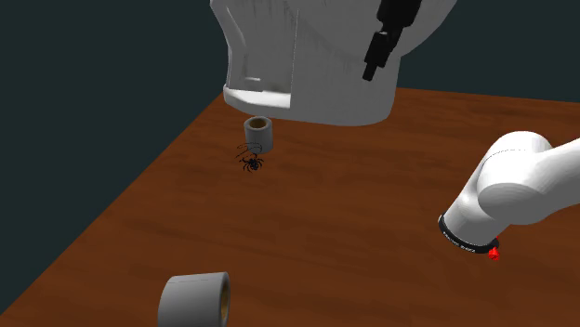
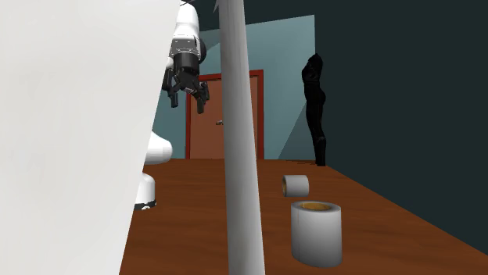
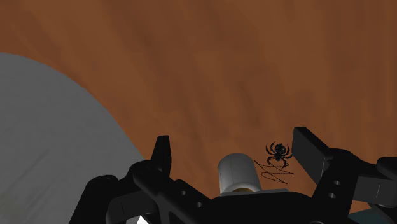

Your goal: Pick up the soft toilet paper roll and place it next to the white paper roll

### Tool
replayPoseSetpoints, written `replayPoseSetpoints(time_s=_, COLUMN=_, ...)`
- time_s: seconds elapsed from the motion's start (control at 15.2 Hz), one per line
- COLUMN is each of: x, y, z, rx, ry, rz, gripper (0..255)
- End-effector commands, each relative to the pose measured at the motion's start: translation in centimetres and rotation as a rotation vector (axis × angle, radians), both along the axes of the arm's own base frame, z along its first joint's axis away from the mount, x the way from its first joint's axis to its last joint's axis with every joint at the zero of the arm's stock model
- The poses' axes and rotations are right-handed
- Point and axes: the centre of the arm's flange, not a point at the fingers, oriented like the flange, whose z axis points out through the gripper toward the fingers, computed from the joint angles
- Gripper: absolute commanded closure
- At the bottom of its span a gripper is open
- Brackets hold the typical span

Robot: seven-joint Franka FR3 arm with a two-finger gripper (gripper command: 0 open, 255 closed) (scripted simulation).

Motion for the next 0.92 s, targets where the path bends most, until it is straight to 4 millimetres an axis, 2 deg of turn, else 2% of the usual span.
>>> replayPoseSetpoints(time_s=0.0, x=0.0, y=0.0, z=0.0, rx=0.0, ry=0.0, rz=0.0, gripper=0)
replayPoseSetpoints(time_s=0.86, x=14.9, y=5.2, z=-8.4, rx=0.01, ry=0.067, rz=-0.001, gripper=0)
